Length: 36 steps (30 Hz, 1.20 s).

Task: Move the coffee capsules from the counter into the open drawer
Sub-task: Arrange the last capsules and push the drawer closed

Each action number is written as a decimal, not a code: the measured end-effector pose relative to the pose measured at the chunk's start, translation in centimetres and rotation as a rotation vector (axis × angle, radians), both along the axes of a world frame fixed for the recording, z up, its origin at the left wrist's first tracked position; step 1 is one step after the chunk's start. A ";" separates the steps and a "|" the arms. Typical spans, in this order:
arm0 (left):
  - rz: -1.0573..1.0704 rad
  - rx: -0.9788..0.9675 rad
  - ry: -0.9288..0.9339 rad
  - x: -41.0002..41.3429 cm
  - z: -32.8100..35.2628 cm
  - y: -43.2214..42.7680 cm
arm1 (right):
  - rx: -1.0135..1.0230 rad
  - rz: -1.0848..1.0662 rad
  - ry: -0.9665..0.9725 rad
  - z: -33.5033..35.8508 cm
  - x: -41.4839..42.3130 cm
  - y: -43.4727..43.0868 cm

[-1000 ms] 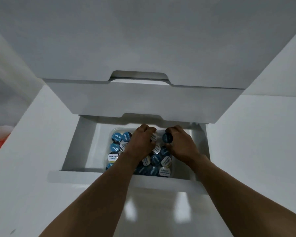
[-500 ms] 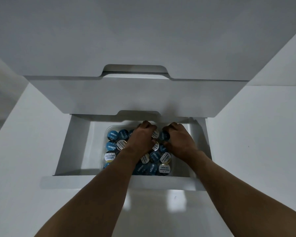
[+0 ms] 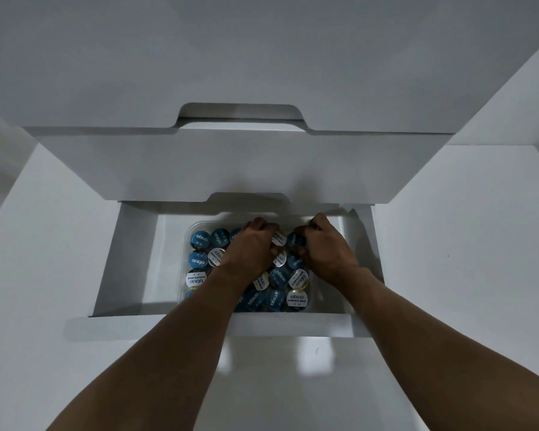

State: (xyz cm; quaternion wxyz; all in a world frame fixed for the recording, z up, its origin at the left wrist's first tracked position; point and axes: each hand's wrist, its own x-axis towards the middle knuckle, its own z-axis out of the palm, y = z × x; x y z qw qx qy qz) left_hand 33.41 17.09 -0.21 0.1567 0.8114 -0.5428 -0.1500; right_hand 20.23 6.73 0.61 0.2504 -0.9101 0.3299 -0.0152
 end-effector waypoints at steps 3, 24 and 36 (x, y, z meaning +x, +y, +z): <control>0.007 -0.005 -0.023 -0.1 -0.2 -0.1 | -0.012 -0.013 0.008 -0.3 0.0 -0.1; 0.157 -0.024 -0.103 -2.3 5.2 3.7 | -0.097 0.044 -0.018 3.6 -2.6 1.8; 0.177 -0.195 -0.193 -6.8 8.6 14.6 | -0.273 -0.023 -0.164 7.0 -7.0 11.7</control>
